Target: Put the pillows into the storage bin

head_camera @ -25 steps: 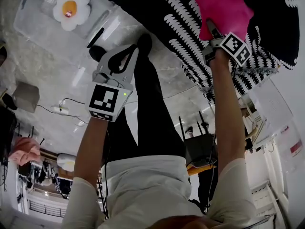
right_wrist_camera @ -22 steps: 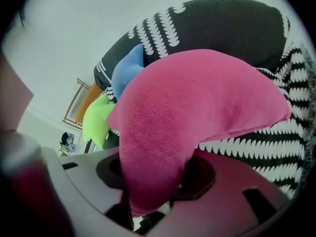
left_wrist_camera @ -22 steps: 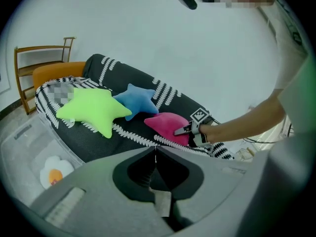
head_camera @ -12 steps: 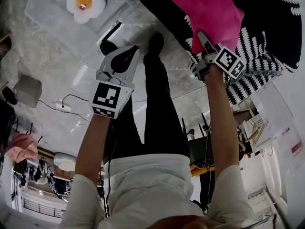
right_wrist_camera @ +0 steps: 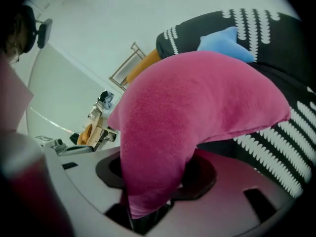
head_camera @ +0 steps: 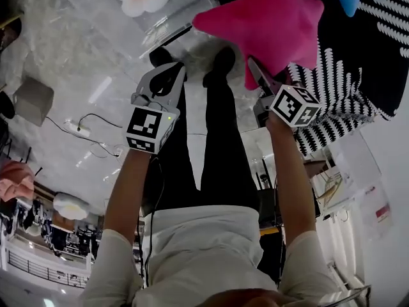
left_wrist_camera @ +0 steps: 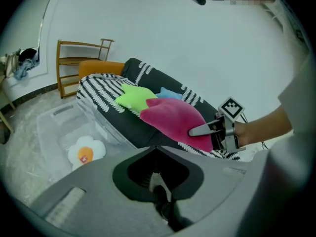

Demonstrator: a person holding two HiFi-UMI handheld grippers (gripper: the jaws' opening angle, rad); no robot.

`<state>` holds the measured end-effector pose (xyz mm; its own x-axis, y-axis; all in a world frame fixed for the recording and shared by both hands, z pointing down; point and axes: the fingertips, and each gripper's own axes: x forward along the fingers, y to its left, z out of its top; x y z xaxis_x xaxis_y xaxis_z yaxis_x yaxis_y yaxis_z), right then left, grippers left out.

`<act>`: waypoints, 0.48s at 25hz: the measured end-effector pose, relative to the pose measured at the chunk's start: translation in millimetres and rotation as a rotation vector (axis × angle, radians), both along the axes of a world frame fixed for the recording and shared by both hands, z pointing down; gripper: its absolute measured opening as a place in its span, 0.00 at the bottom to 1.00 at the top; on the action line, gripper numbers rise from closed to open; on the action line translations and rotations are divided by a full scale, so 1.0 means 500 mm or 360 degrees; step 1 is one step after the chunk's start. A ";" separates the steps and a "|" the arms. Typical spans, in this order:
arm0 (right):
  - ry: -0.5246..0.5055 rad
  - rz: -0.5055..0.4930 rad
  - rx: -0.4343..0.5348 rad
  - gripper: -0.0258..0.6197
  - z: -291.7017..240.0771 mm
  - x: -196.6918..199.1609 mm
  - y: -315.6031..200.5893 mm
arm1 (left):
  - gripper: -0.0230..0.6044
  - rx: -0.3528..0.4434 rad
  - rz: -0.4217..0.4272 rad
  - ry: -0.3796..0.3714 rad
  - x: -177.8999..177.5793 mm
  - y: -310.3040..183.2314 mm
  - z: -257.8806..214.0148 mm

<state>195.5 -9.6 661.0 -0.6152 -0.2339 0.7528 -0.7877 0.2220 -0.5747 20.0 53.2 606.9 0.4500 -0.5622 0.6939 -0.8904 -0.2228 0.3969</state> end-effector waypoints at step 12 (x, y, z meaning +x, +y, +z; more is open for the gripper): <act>0.0015 -0.0622 -0.0008 0.37 0.031 -0.362 0.070 | 0.06 -0.0029 -0.0330 0.0013 -0.228 0.080 0.007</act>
<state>14.3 25.2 676.5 -0.6502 0.0203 0.7595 -0.6496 0.5036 -0.5695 -93.9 93.2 610.3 0.3315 -0.6307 0.7017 -0.9131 -0.0274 0.4068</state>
